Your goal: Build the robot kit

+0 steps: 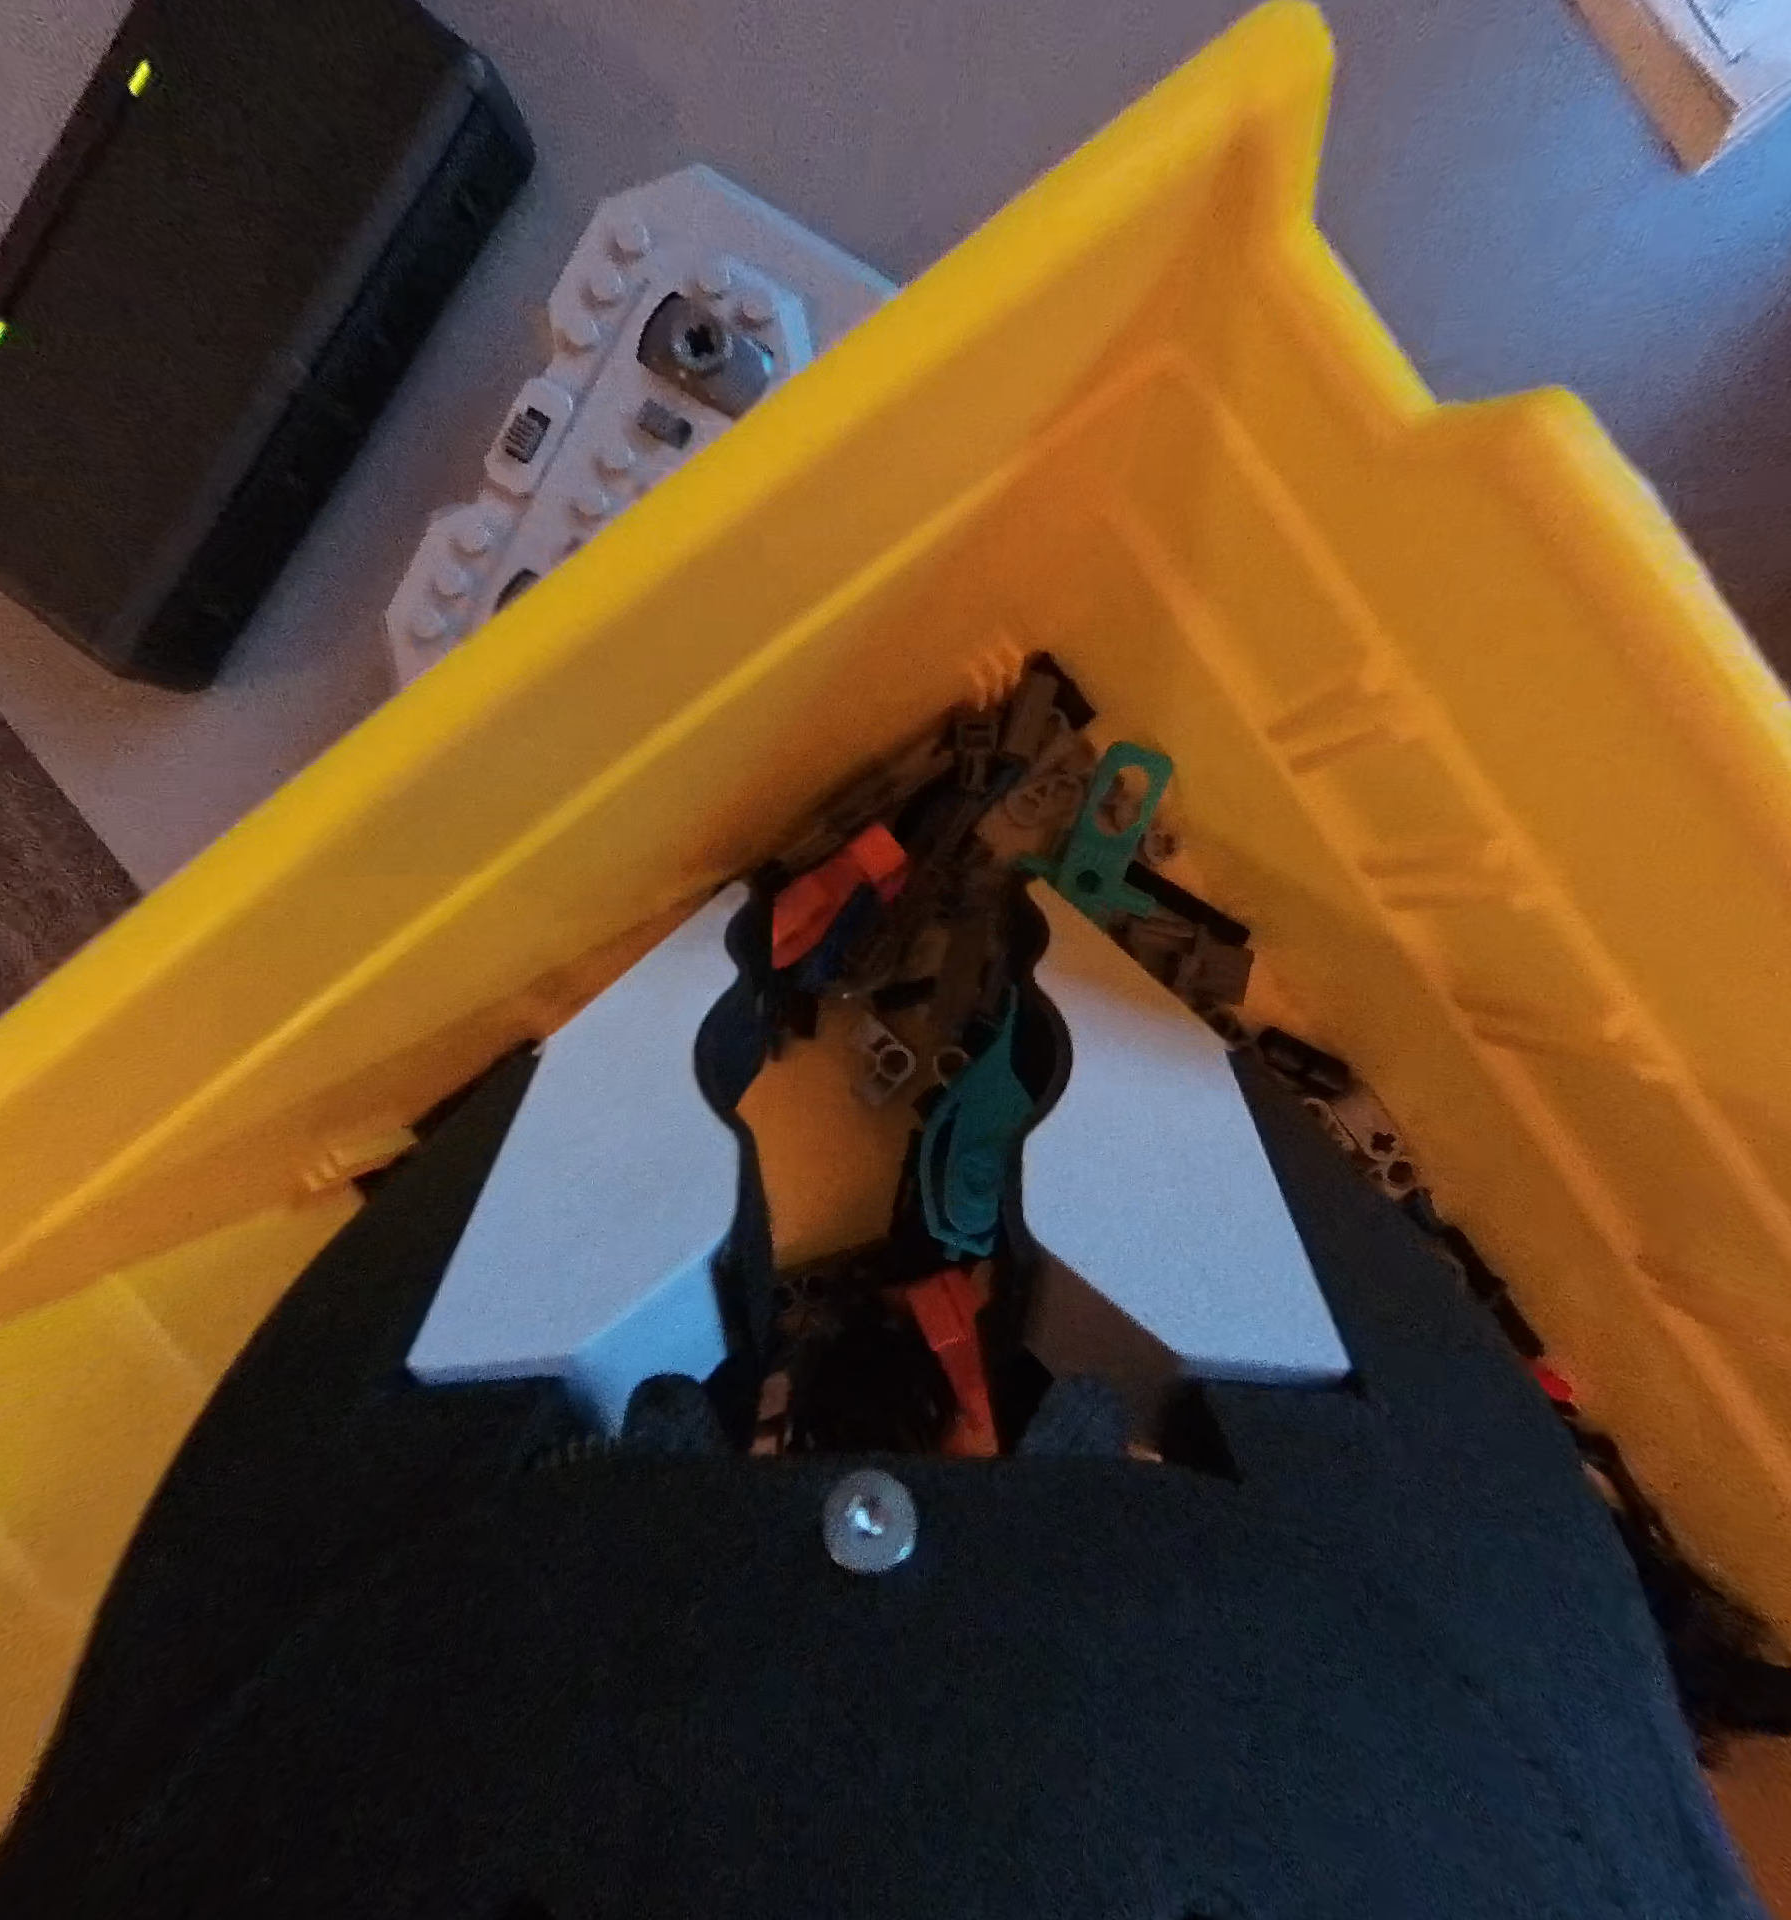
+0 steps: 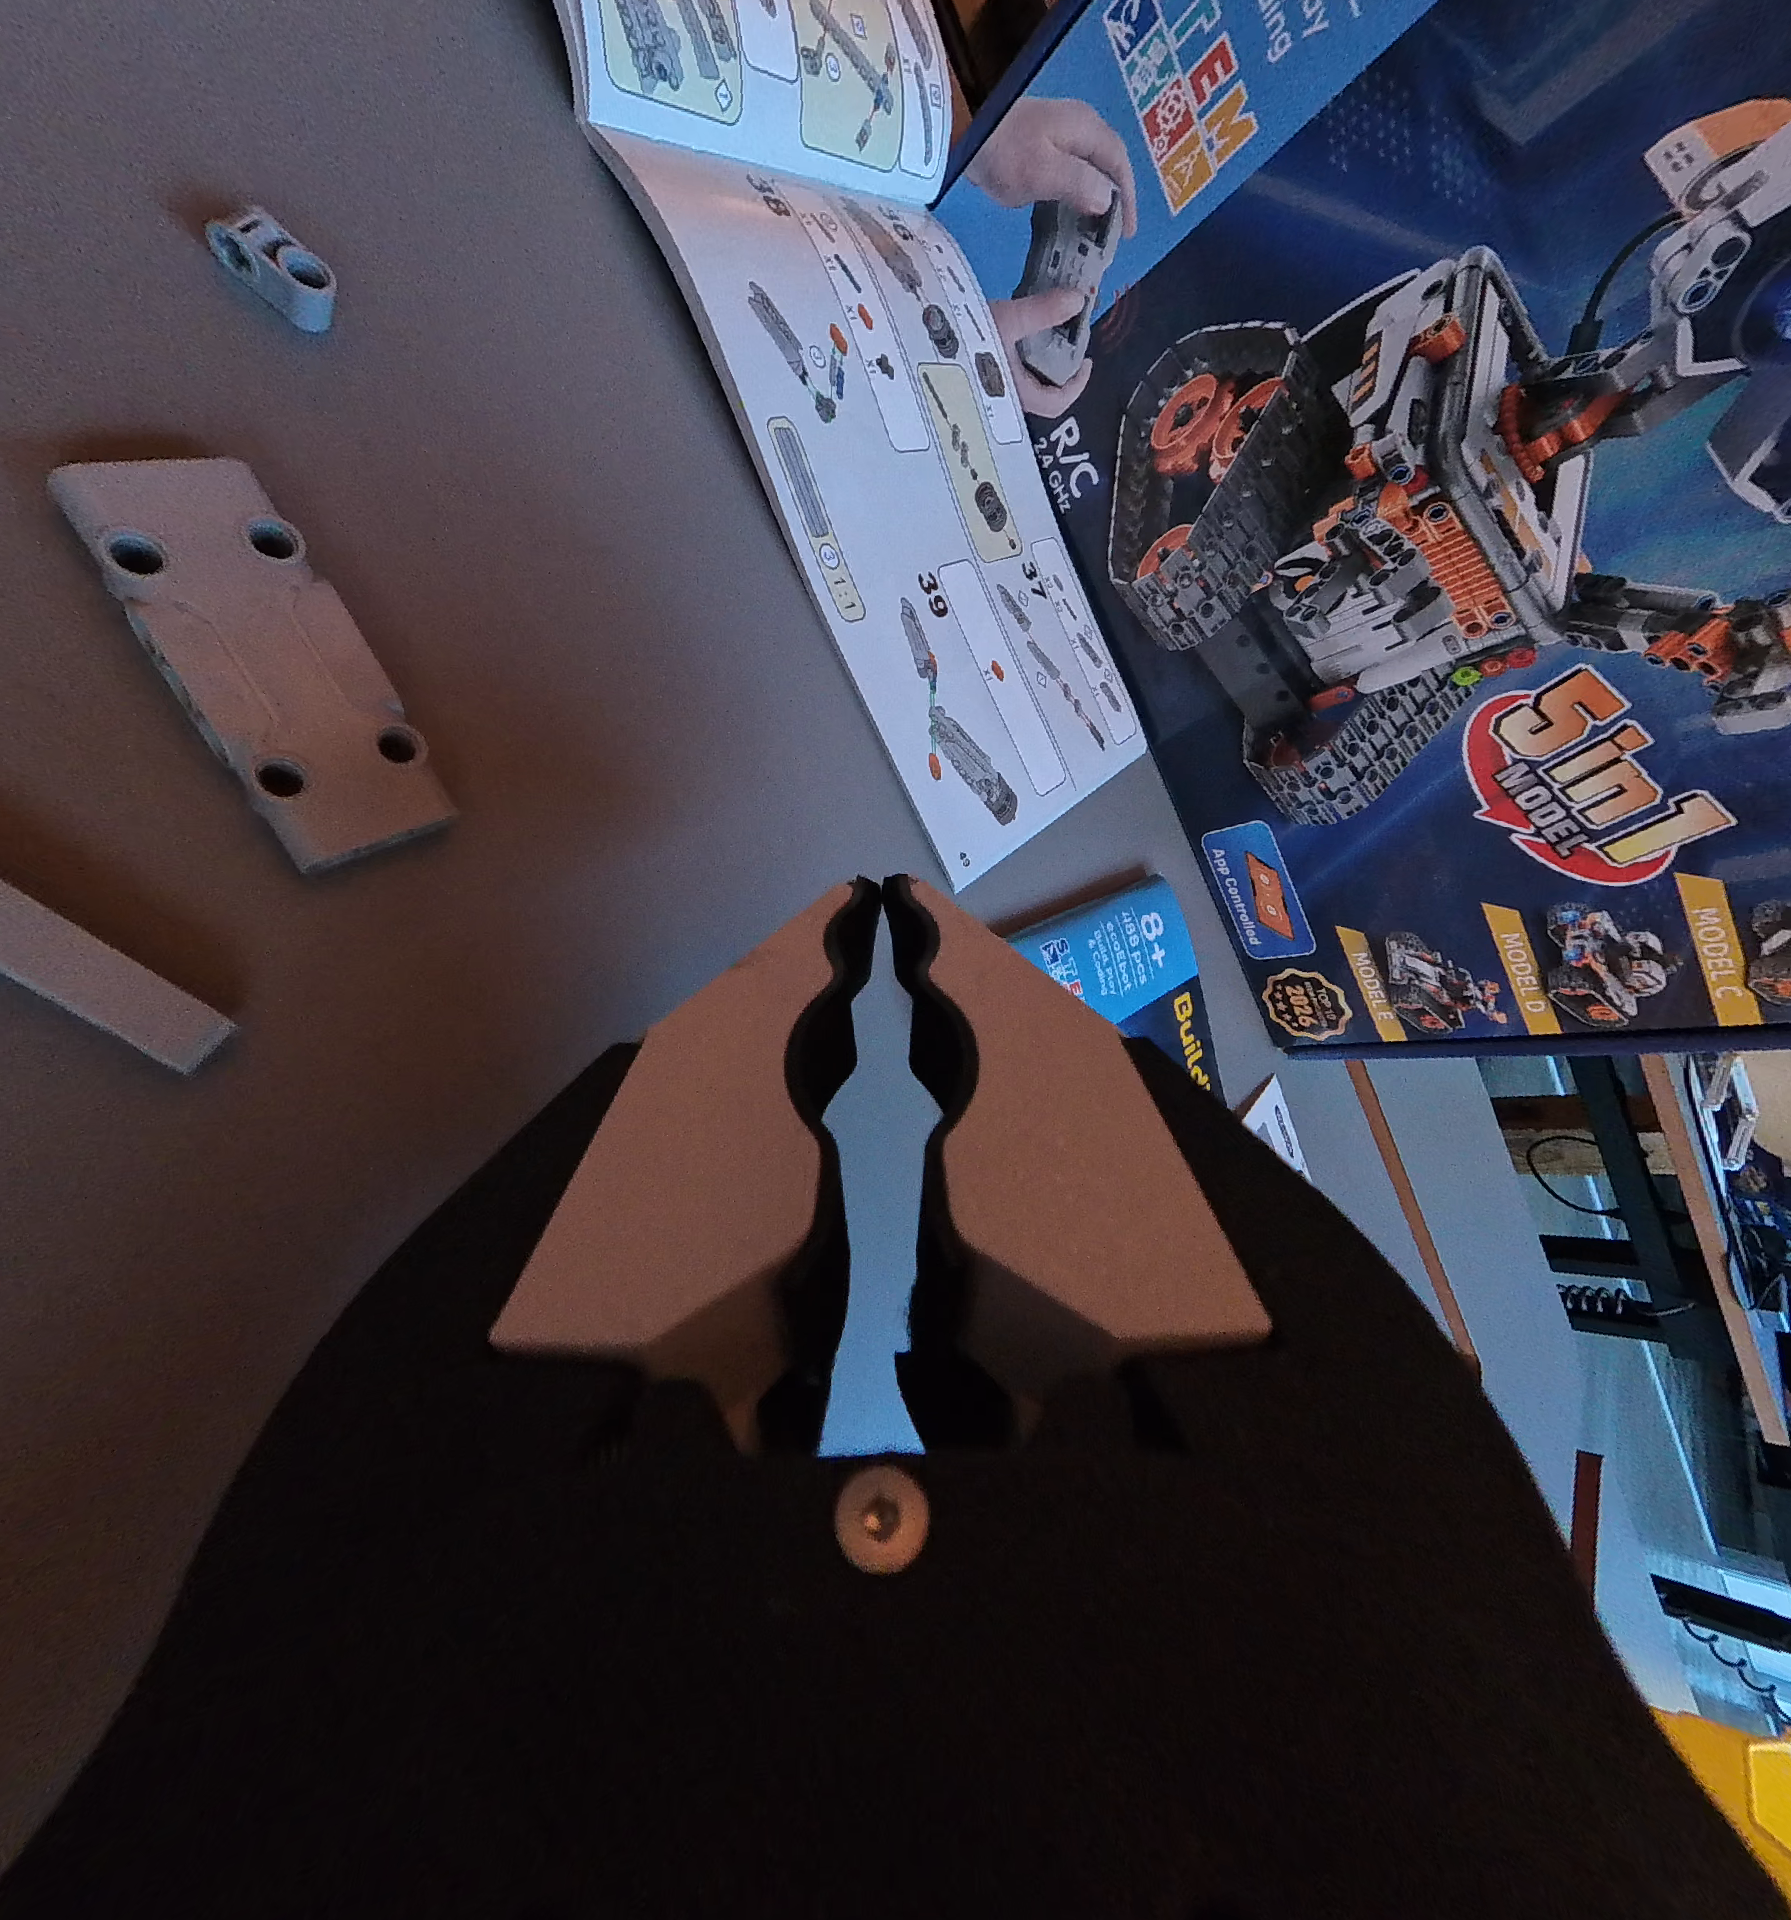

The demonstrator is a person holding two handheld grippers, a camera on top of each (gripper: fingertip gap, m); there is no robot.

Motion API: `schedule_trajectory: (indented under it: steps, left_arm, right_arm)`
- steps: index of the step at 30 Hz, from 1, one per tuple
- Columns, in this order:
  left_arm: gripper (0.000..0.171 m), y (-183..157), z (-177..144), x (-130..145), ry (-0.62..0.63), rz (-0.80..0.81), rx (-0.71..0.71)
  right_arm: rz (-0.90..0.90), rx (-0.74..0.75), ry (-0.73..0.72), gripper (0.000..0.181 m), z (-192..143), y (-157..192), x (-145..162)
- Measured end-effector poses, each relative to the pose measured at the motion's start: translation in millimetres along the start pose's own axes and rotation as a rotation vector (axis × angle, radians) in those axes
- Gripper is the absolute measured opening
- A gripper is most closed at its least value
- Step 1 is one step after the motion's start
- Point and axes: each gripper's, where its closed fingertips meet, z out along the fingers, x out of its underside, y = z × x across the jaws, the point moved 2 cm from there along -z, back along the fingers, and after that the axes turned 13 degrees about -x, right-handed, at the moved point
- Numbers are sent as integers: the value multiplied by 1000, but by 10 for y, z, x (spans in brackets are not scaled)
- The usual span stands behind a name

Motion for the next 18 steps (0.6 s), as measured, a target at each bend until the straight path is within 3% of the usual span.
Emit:
schedule_trajectory:
  steps: [1, 2, 6, 14, 16, 18]
  left_arm:
    - [39, 11, 22, -9, 5, -18, 0]
    - [16, -3, 38, 18, 27, -23, 14]
    - [6, 65, 6, 102, 81, -93, 4]
    - [5, 376, -255, 717, 257, -226, -214]
    - [31, 394, -340, 754, 230, -294, -231]
    - [34, 247, -420, 672, 155, -327, -134]
  right_arm:
    - [2, -1, 2, 3, 0, -2, 7]
    - [4, 0, 5, 3, -1, -5, 16]
    - [11, -1, 6, 3, -1, -13, 35]
    - [8, -7, 17, 3, 27, 2, 42]
    - [6, -8, 20, 3, 36, 8, 40]
    - [3, -7, 24, 3, 43, 12, 38]
